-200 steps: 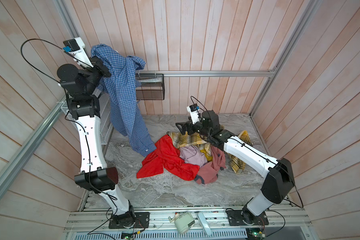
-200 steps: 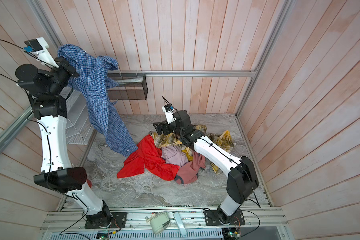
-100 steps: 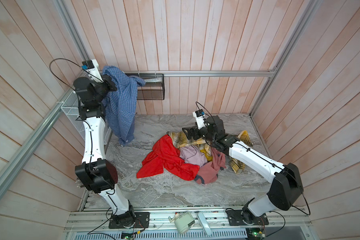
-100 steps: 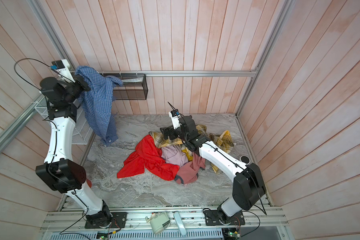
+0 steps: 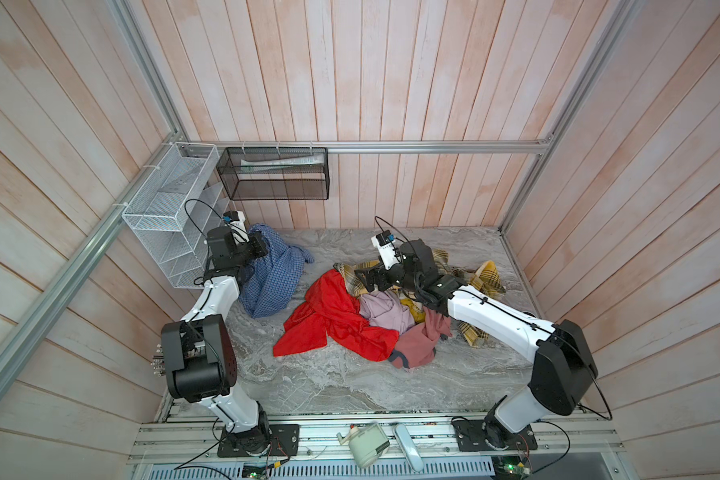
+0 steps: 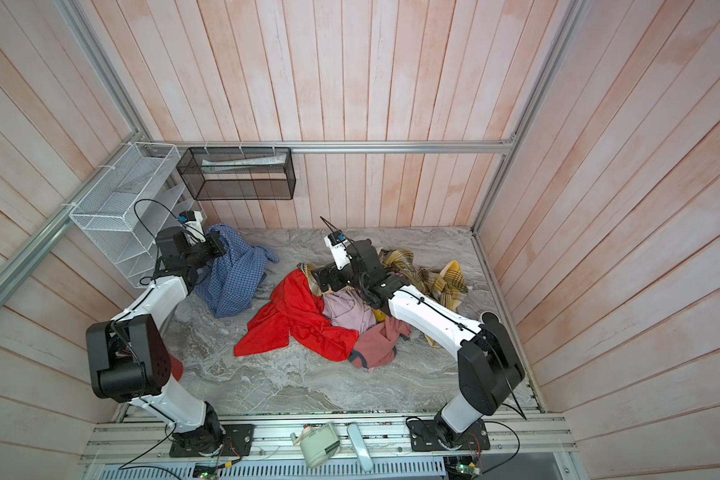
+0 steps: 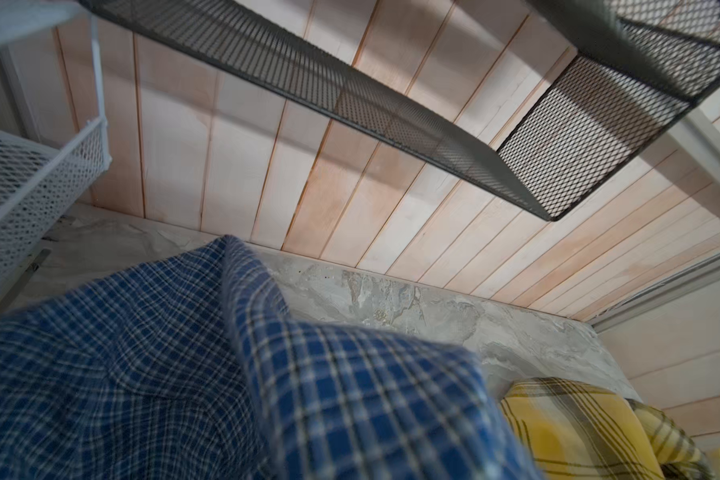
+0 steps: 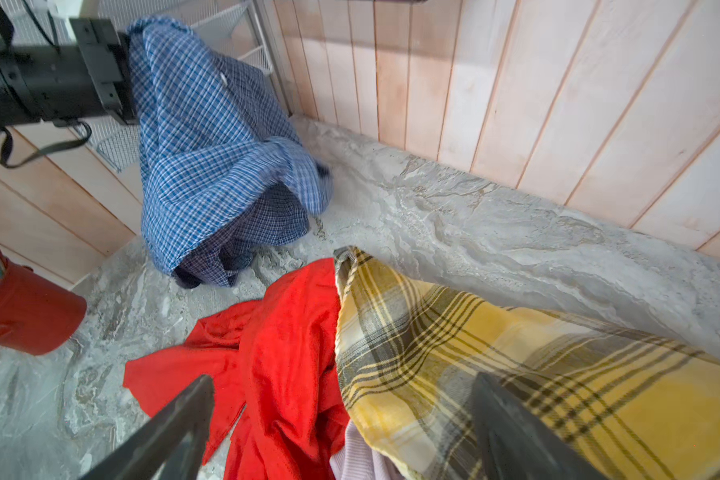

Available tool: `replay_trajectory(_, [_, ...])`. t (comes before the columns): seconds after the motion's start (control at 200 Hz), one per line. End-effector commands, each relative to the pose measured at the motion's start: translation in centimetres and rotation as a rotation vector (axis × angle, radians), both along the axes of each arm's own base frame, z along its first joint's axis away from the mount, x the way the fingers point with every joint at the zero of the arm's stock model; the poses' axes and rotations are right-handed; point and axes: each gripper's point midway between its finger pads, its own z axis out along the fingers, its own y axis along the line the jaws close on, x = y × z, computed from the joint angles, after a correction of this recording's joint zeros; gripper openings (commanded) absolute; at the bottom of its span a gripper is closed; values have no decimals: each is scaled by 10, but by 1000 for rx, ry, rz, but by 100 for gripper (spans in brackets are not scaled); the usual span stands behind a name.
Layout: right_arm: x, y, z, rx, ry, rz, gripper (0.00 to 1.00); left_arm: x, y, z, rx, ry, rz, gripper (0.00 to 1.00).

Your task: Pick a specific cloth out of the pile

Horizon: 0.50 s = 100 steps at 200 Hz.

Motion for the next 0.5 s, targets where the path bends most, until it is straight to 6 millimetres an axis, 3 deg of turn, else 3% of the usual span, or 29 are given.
replay_trajectory(0.0, [-19, 31, -31, -112, 8, 72, 96, -1, 6, -1, 2, -15, 49, 0])
replay_trajectory(0.2, [-42, 84, -74, -285, -3, 158, 98, -6, 31, -42, 19, 103, 168, 0])
replay_trajectory(0.325, [-65, 114, -94, -349, -3, 234, 98, -16, 57, -48, -41, 118, 232, 0])
replay_trajectory(0.41, [-82, 134, -111, -413, -24, 295, 98, -17, 59, -49, -36, 127, 223, 0])
replay_trajectory(0.495, [-83, 146, -133, -500, -29, 302, 98, -16, 57, -50, -43, 131, 210, 0])
